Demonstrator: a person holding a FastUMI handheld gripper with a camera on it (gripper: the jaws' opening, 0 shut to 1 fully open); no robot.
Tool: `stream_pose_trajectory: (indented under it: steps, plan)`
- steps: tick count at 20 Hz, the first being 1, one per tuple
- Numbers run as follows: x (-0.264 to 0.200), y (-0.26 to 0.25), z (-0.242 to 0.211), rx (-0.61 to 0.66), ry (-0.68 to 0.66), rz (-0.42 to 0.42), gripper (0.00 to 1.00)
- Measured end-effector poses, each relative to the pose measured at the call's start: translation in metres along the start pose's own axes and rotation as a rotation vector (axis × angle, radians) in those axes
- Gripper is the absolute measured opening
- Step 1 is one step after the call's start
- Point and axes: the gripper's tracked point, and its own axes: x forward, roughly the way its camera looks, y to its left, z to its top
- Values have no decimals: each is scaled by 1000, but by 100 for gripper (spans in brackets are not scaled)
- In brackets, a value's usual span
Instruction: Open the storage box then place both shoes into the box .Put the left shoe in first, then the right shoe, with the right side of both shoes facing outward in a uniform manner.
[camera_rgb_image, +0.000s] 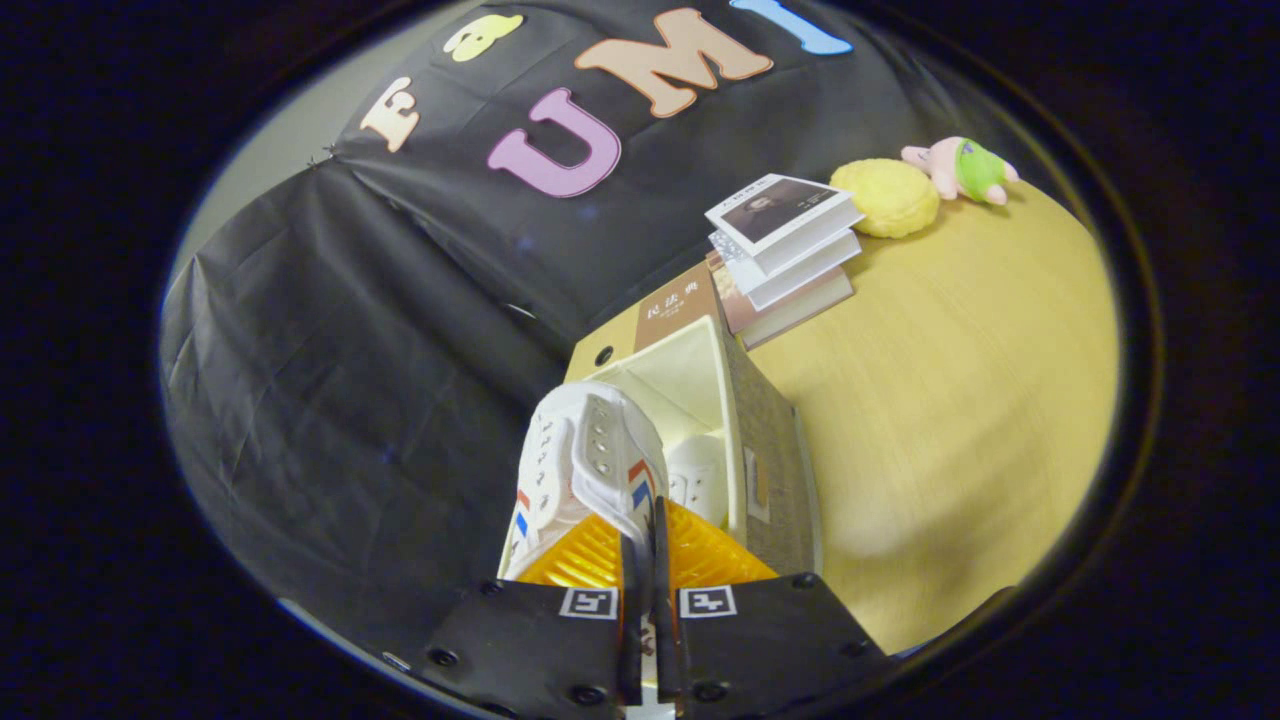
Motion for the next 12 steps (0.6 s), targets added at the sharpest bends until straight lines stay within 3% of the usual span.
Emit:
stream_pose_trajectory:
  steps: [4,10,12]
  plan:
    - [0,2,-1,-25,-12,-2,8]
    - [-6,18,-7,-148,-34,40,45]
    - [-26,49,6,-127,-91,160,54]
